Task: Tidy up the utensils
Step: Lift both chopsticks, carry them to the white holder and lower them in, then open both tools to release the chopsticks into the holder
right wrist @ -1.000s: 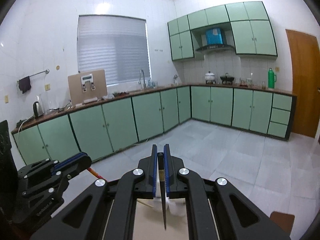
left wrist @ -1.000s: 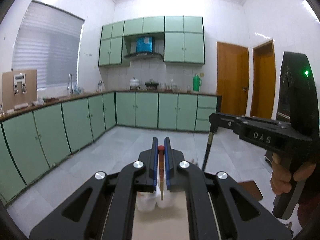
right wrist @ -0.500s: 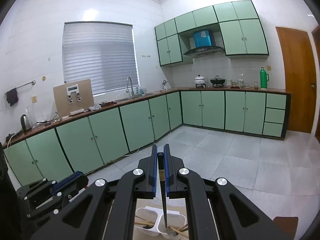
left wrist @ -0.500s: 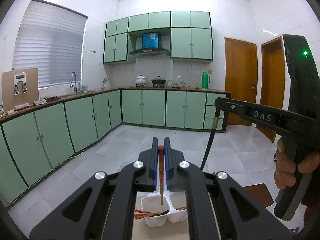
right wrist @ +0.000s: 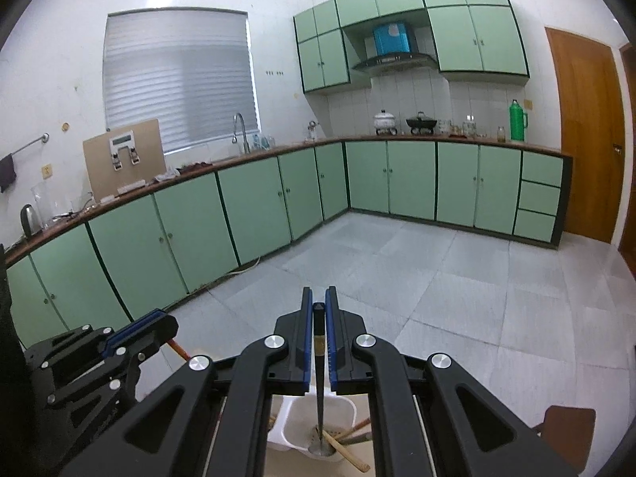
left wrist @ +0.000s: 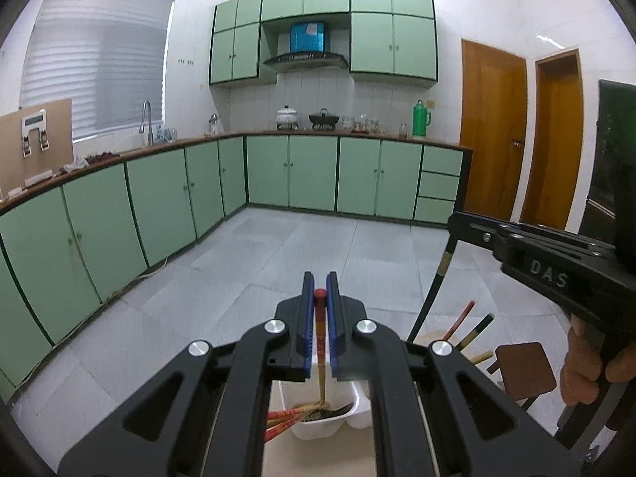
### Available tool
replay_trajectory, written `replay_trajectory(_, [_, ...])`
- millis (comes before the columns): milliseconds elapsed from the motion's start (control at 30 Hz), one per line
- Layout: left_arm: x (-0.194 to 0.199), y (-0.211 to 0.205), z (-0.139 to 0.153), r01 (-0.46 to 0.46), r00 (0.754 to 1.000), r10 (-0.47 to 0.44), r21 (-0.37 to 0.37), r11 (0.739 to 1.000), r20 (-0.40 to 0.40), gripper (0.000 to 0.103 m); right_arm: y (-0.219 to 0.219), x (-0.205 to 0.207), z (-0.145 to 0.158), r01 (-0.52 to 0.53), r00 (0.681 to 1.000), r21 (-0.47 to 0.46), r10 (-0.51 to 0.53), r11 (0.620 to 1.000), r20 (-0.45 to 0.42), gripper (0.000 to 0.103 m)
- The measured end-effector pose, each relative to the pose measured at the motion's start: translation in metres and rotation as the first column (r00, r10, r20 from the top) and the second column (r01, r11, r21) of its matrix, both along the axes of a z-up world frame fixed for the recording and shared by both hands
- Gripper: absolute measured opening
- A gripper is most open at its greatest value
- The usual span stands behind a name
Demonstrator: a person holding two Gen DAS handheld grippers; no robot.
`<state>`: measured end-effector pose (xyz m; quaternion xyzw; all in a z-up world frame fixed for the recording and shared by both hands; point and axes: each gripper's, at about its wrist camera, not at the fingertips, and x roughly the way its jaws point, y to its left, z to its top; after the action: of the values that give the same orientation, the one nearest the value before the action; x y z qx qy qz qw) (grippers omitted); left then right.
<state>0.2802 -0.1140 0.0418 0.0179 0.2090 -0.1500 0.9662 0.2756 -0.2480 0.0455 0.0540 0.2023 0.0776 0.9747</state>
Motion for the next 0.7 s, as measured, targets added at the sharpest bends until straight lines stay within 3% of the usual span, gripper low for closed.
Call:
replay_trajectory(300, [0.018,0.006,-0.026,-0.007,0.997,0.008,0.015,1.0,-0.073,0.005,0.007,0.01,-0.029,-0.007,0.998,-0.045,0.004,0.999,-0.067,0.007])
replay_trajectory(533, [0.013,0.016,-0.026,-0.012,0.998,0.012,0.009,1.0,-0.068,0.007,0.001,0.002,-0.027,0.029,0.999,-0.04,-0.031,0.999,-0.045,0.02])
replay_trajectory(600, [0.009,0.017,-0.024,-0.015,0.998,0.015,0.007,1.0,-0.061,0.011,-0.003,-0.004,-0.024,0.037,0.999,-0.038,-0.038,0.999,-0.036,0.025])
replay_trajectory(700, [-0.002,0.017,-0.02,-0.027,0.999,0.027,0.008,1.0,-0.041,0.026,-0.01,-0.015,-0.019,0.059,0.998,-0.034,-0.06,0.998,-0.018,0.039])
